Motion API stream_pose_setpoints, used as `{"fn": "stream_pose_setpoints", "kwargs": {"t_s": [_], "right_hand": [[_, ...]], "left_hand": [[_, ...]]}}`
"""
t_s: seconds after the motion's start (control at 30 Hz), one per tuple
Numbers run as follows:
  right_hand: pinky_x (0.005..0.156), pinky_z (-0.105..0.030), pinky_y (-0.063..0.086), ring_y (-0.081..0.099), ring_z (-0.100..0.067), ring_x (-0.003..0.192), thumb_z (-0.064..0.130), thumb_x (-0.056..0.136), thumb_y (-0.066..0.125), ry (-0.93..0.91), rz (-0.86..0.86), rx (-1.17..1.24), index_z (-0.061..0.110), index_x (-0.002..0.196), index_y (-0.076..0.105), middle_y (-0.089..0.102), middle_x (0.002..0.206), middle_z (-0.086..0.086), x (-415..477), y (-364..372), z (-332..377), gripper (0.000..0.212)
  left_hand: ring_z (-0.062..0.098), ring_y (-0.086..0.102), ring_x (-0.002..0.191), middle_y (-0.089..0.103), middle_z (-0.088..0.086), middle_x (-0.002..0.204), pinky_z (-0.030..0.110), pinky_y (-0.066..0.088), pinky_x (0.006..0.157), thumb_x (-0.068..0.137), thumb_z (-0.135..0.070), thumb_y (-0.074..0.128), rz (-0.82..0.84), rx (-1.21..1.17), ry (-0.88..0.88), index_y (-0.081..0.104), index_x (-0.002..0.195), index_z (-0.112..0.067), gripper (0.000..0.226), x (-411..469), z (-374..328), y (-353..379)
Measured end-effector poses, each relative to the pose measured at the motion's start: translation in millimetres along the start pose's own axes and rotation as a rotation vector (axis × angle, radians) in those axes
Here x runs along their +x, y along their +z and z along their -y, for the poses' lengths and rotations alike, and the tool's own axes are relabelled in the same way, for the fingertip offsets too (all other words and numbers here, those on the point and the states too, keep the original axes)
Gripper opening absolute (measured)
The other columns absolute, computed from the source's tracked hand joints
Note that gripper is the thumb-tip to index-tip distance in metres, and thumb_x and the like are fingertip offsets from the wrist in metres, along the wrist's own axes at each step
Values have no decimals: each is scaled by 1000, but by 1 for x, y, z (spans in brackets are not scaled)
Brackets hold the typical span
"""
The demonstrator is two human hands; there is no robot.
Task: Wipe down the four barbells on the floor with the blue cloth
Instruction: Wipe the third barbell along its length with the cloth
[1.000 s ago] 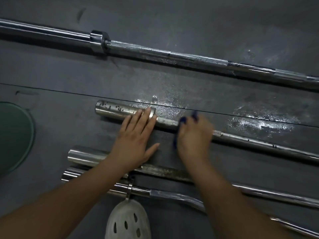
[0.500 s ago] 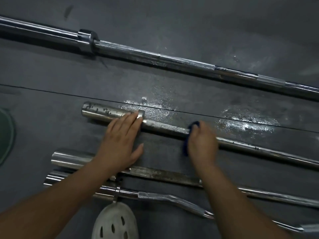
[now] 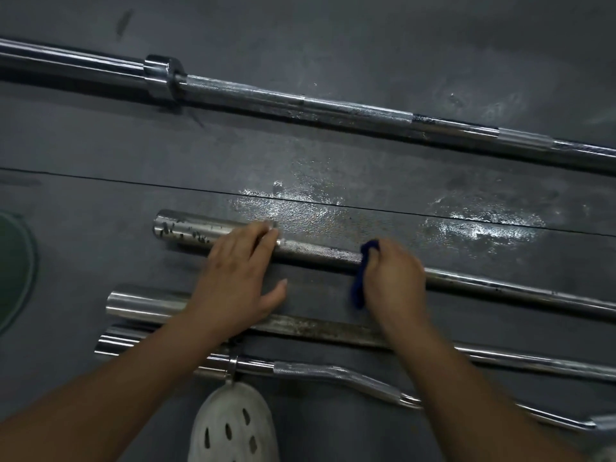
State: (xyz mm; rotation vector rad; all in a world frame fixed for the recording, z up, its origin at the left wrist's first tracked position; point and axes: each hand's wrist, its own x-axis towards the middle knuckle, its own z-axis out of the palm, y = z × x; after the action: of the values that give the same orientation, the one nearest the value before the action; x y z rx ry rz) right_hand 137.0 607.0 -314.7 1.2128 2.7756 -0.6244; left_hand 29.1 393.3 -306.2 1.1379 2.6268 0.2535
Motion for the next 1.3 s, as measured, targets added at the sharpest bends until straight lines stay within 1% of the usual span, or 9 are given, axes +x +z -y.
{"fn": "stream_pose_setpoints", "kwargs": {"t_s": [0.23, 0.4, 0.5, 0.63, 0.77, 0.97, 1.07, 1.17, 1.3], "right_hand": [[88, -37, 41, 56, -21, 85, 18, 90, 51, -448, 93, 30, 20, 95, 60, 65, 91, 1, -25, 33, 64, 11], [77, -38, 39, 50, -24, 75, 15, 82, 49, -196, -54, -60, 16, 87, 62, 59, 79, -2, -28, 3, -32, 14], [74, -40, 42, 53, -32, 73, 13, 82, 47, -32, -95, -21, 11, 80, 63, 62, 75, -10, -24, 12, -12, 16], [85, -42, 44, 57, -26, 82, 15, 85, 46, -365, 62, 50, 14, 89, 66, 65, 85, -6, -38, 46, 71, 20], [92, -35, 40, 53, -18, 91, 19, 86, 52, -499, 117, 17, 23, 101, 59, 63, 97, 3, -37, 44, 49, 17], [88, -43, 42, 54, -27, 81, 21, 82, 41, -212, -44, -82, 19, 91, 63, 64, 85, -3, -35, -4, -58, 24], [81, -43, 45, 56, -33, 75, 19, 81, 41, -15, -122, -17, 12, 82, 66, 65, 77, -12, -32, 6, -36, 26], [77, -42, 46, 54, -31, 76, 14, 80, 49, -255, -29, 50, 13, 81, 65, 64, 77, -10, -46, 37, 40, 17], [98, -41, 40, 54, -21, 94, 17, 86, 49, -504, 121, 45, 18, 103, 62, 64, 98, 0, -50, 47, 67, 21]], "left_hand": [[30, 36, 140, 33, 11, 158, 46, 25, 116, 81, -50, 49, 17, -8, 53, 44, 145, -6, 78, -14, -4, 7], [31, 39, 133, 40, 9, 145, 44, 26, 112, 79, -53, 49, 9, 17, 21, 45, 144, -10, 78, -20, -7, 8], [30, 24, 147, 29, 12, 157, 45, 16, 119, 81, -57, 45, 57, 72, 43, 34, 151, -9, 86, -19, -10, 14], [29, 24, 148, 30, 13, 159, 46, 18, 120, 83, -56, 48, 38, 38, 44, 37, 150, -4, 86, -22, -8, 17], [32, 36, 142, 38, 12, 155, 48, 26, 117, 80, -48, 54, -8, 4, 44, 45, 145, -4, 79, -30, -7, 20], [31, 35, 141, 39, 11, 150, 47, 25, 117, 83, -52, 51, -32, 28, 29, 40, 147, -7, 79, -37, -11, 19], [27, 17, 151, 23, 13, 162, 46, 17, 121, 85, -56, 49, 17, 93, 52, 29, 153, -5, 88, -36, -12, 23], [26, 17, 151, 21, 13, 163, 48, 21, 120, 86, -57, 47, 22, 79, 39, 31, 153, -4, 87, -38, -12, 25], [26, 23, 150, 28, 12, 161, 49, 25, 119, 87, -52, 50, -35, 27, 63, 38, 149, -3, 80, -43, -9, 27]]}}
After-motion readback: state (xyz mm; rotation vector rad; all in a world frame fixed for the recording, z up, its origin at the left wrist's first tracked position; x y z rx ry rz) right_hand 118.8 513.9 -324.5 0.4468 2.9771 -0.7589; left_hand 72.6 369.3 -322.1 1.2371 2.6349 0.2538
